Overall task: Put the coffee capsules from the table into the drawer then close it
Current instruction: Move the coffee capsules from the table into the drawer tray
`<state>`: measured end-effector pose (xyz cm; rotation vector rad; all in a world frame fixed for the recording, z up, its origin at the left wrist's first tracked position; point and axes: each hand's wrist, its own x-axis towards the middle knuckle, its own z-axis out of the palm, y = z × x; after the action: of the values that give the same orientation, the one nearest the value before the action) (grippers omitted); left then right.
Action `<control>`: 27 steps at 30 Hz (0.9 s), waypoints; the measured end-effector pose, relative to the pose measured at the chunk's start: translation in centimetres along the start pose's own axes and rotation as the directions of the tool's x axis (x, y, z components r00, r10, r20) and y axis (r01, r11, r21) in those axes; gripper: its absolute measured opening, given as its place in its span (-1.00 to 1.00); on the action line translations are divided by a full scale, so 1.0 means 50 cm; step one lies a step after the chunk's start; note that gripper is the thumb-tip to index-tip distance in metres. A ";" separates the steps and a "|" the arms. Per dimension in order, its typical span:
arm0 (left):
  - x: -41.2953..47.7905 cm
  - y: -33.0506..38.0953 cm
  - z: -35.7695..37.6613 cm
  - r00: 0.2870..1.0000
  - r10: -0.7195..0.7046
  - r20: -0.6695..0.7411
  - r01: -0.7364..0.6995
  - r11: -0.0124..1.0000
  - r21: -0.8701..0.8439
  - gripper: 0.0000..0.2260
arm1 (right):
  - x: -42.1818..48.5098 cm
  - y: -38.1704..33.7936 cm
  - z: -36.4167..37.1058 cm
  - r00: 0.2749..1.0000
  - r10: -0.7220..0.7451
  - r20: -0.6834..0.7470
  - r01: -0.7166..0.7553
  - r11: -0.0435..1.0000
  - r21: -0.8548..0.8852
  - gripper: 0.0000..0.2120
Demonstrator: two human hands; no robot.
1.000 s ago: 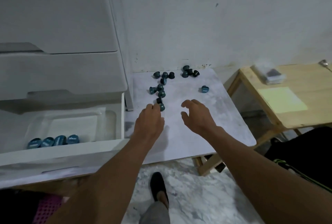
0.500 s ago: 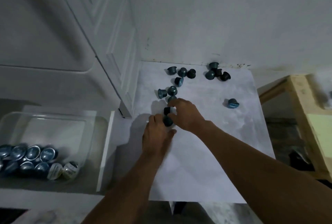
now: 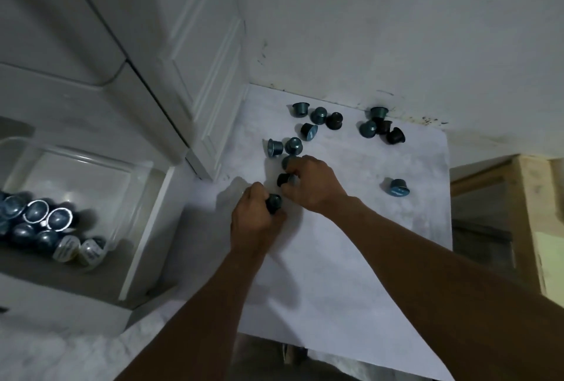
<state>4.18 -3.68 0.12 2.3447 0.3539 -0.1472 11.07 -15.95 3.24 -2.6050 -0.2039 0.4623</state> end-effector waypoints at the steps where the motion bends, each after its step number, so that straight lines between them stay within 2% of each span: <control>1: -0.004 0.004 -0.003 1.000 -0.021 0.000 0.021 1.000 -0.021 -0.81 | -0.003 0.004 -0.003 1.000 -0.001 -0.006 0.001 1.000 0.001 -0.79; 4: -0.008 0.011 -0.010 0.999 -0.017 -0.039 0.015 0.999 -0.040 -0.83 | -0.005 0.010 -0.015 1.000 -0.022 0.003 0.022 1.000 -0.009 -0.74; 9: -0.009 0.007 -0.017 0.993 0.097 -0.066 -0.097 0.995 0.001 -0.90 | -0.025 0.020 -0.026 1.000 -0.020 0.005 0.020 0.999 -0.025 -0.69; 10: -0.011 0.011 -0.021 0.992 0.112 -0.062 -0.112 0.994 -0.004 -0.87 | -0.032 0.022 -0.030 0.999 -0.037 0.003 0.037 0.999 -0.036 -0.69; 13: -0.022 0.033 -0.043 0.989 0.117 -0.095 -0.118 0.993 -0.011 -0.61 | -0.051 0.020 -0.055 0.997 -0.076 -0.010 0.076 0.995 -0.063 -0.71; 15: -0.031 0.052 -0.067 0.976 0.173 -0.135 -0.169 0.985 0.036 -0.56 | -0.066 0.010 -0.078 0.994 -0.092 -0.054 0.087 0.993 -0.082 -0.72; 18: -0.052 0.089 -0.126 0.963 0.239 -0.122 -0.223 0.966 0.131 -0.52 | -0.094 -0.012 -0.110 0.986 -0.125 -0.113 0.116 0.990 -0.079 -0.77; 21: -0.080 0.114 -0.189 0.960 0.239 -0.145 -0.214 0.962 0.171 -0.53 | -0.119 -0.042 -0.132 0.969 -0.198 -0.148 0.187 0.979 -0.087 -0.83; 27: -0.132 0.095 -0.293 0.963 0.153 -0.223 -0.138 0.987 0.078 -0.60 | -0.170 -0.144 -0.139 0.926 -0.311 -0.214 0.301 0.950 -0.079 -0.67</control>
<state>-0.67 1.93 15.11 2.4453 0.2898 0.1868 5.20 -14.61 14.92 -2.5784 -0.5397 0.0519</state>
